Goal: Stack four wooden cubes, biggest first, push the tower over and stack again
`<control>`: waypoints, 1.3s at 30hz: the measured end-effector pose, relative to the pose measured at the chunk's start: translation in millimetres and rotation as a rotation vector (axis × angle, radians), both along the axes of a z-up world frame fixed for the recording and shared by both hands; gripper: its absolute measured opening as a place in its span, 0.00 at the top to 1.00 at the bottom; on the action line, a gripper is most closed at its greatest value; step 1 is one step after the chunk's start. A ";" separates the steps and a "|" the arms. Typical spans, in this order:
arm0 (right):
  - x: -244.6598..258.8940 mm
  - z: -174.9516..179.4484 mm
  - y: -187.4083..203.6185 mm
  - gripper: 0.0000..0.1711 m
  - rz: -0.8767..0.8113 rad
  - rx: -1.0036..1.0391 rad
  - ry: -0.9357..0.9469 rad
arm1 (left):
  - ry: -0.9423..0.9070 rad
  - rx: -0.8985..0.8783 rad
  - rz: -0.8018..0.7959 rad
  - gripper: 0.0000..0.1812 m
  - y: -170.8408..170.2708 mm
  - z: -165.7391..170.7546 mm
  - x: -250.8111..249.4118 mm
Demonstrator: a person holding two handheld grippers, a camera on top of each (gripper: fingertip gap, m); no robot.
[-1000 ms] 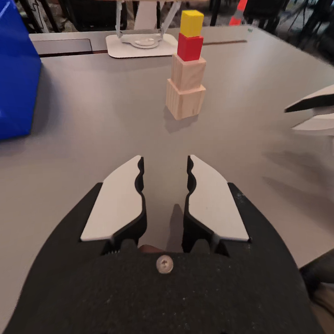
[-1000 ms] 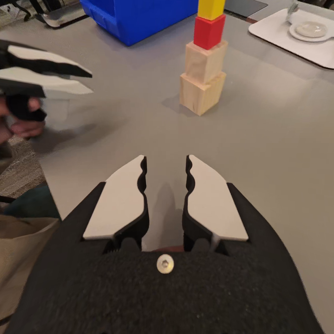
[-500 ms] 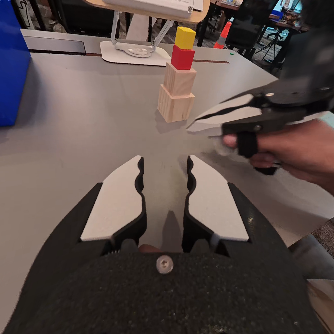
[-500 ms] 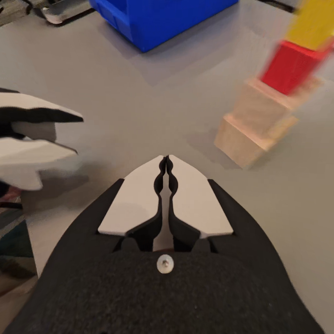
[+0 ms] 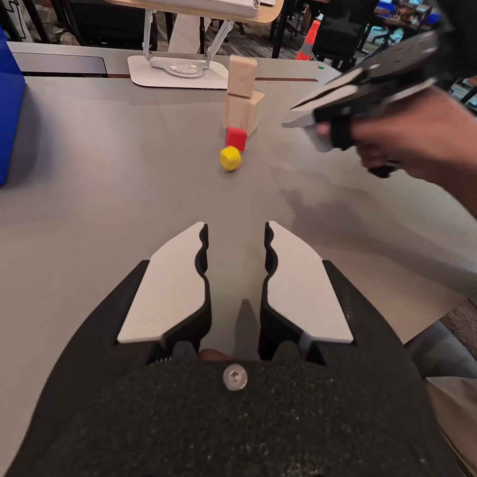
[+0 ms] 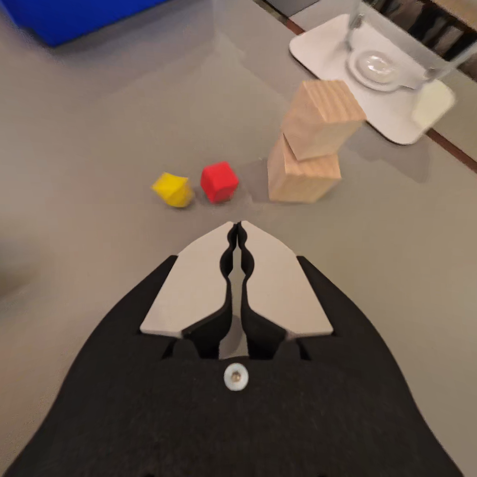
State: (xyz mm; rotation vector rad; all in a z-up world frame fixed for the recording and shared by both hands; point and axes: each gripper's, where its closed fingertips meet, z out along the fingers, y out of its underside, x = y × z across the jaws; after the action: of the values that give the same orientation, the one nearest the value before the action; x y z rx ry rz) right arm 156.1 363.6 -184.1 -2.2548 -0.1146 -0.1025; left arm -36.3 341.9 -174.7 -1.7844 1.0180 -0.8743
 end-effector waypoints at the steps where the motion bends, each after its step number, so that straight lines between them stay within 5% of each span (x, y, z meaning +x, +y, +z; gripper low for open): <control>1: 0.2 3.0 -12.0 1.00 -0.007 0.011 0.042 | 0.006 -0.004 0.003 0.77 0.6 -1.1 0.4; 12: -46.3 17.0 -104.1 1.00 0.045 0.105 0.092 | -0.035 0.104 0.057 0.76 8.4 12.9 -5.7; 22: -70.3 28.4 -133.8 1.00 0.063 0.185 0.072 | -0.121 0.246 0.140 0.77 32.5 56.0 -22.7; 32: -44.3 35.2 -137.1 0.69 -0.063 0.278 0.075 | -0.083 0.239 0.101 0.72 32.1 38.5 -15.3; 39: -40.1 26.1 -135.6 0.64 -0.082 0.259 0.073 | -0.050 0.226 0.100 0.72 34.0 28.8 -14.3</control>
State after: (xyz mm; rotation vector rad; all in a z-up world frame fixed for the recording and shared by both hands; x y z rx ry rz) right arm 116.0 228.0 -158.0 -2.0021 0.0295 -0.0740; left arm -50.6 375.8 -145.9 -1.6002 0.9480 -0.7094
